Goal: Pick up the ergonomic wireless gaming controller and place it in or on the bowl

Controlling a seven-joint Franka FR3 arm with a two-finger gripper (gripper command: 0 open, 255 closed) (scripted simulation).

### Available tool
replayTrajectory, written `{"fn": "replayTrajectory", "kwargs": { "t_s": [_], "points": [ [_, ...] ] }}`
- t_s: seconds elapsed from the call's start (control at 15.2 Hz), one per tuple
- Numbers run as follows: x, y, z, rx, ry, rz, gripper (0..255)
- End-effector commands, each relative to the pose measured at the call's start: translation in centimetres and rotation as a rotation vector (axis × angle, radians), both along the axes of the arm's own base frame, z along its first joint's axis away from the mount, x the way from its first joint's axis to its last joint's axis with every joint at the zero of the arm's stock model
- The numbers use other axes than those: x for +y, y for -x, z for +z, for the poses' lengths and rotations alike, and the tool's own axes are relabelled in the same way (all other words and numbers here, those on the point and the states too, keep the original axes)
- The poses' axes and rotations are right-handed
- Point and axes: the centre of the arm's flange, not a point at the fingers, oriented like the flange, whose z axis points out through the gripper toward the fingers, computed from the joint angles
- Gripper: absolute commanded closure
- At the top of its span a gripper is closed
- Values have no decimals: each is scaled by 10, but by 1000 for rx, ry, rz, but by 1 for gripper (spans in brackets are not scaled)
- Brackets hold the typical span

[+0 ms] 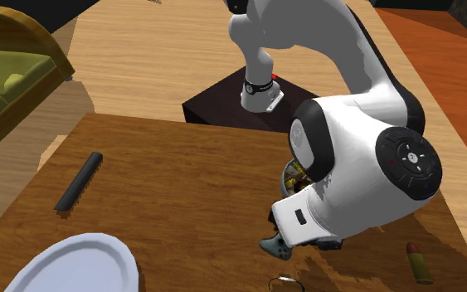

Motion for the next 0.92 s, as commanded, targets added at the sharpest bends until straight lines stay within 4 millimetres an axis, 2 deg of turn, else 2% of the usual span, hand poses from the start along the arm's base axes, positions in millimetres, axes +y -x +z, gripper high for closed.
{"fn": "replayTrajectory", "kwargs": {
  "t_s": [0.0, 0.86],
  "points": [
    [1, -1, 10, 0, 0, 0, 255],
    [1, -1, 79, 0, 0, 0, 255]
  ]
}}
